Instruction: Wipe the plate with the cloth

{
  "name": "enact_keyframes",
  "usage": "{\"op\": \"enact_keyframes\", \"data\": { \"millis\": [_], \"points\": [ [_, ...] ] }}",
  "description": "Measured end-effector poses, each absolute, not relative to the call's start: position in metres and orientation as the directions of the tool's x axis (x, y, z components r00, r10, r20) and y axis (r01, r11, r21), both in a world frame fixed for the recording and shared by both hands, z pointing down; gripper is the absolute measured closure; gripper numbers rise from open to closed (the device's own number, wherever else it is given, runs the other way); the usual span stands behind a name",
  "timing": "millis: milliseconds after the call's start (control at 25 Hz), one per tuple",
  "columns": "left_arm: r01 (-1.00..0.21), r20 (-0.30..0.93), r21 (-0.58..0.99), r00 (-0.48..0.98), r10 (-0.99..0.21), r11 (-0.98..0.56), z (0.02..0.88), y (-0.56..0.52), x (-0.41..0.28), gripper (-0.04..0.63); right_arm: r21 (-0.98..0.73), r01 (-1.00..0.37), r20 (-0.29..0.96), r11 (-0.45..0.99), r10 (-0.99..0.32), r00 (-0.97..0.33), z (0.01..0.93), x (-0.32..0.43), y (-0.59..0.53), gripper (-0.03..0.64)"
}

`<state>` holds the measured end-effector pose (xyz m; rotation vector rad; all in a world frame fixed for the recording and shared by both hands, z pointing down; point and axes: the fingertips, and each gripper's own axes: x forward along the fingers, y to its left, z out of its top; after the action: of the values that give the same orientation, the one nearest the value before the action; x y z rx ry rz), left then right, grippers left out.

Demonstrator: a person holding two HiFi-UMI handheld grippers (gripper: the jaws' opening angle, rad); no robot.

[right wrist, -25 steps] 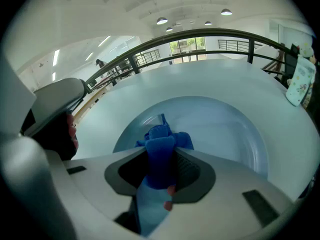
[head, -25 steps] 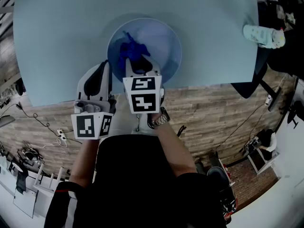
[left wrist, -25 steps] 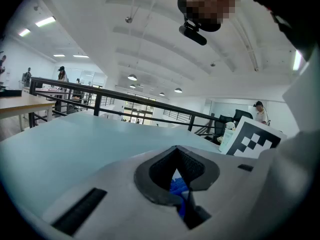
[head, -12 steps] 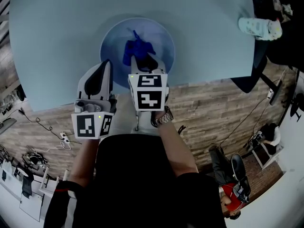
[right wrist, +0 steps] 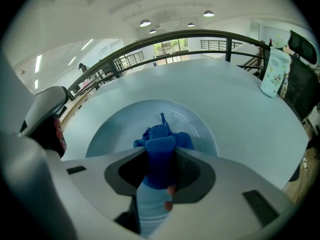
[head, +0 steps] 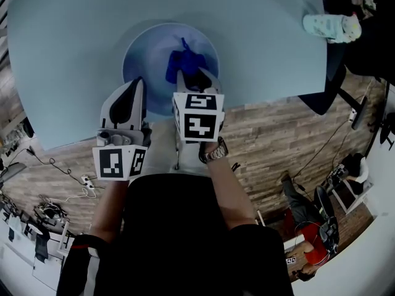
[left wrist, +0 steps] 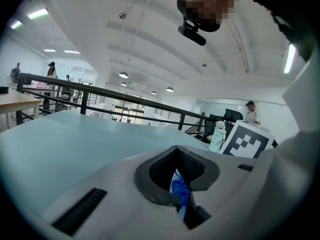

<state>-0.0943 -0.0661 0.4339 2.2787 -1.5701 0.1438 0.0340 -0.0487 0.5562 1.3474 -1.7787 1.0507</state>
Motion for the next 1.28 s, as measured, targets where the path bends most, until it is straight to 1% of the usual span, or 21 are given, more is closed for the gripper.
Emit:
{"op": "enact_keyframes", "data": {
  "millis": [400, 640, 880, 1280],
  "points": [
    [-0.909, 0.283, 0.240, 0.402, -0.871, -0.342, 0.430, -0.064, -0.086, 0.594, -0.162, -0.984, 0.883, 0.076, -0.435, -0.179, 0.552, 0.053, -0.044, 0.499],
    [-0.910, 0.273, 0.238, 0.398, -0.876, -0.339, 0.423, -0.060, -0.091, 0.594, -0.145, -0.986, 0.877, 0.081, -0.451, -0.166, 0.541, 0.054, -0.040, 0.499],
    [-0.918, 0.262, 0.233, 0.378, -0.888, -0.322, 0.412, -0.055, -0.103, 0.594, -0.171, -0.977, 0.865, 0.125, -0.455, -0.210, 0.529, 0.028, -0.036, 0.499],
    [-0.940, 0.268, 0.219, 0.314, -0.911, -0.260, 0.414, -0.048, -0.123, 0.594, -0.223, -0.935, 0.856, 0.276, -0.402, -0.323, 0.535, -0.027, -0.025, 0.499]
  ]
}}
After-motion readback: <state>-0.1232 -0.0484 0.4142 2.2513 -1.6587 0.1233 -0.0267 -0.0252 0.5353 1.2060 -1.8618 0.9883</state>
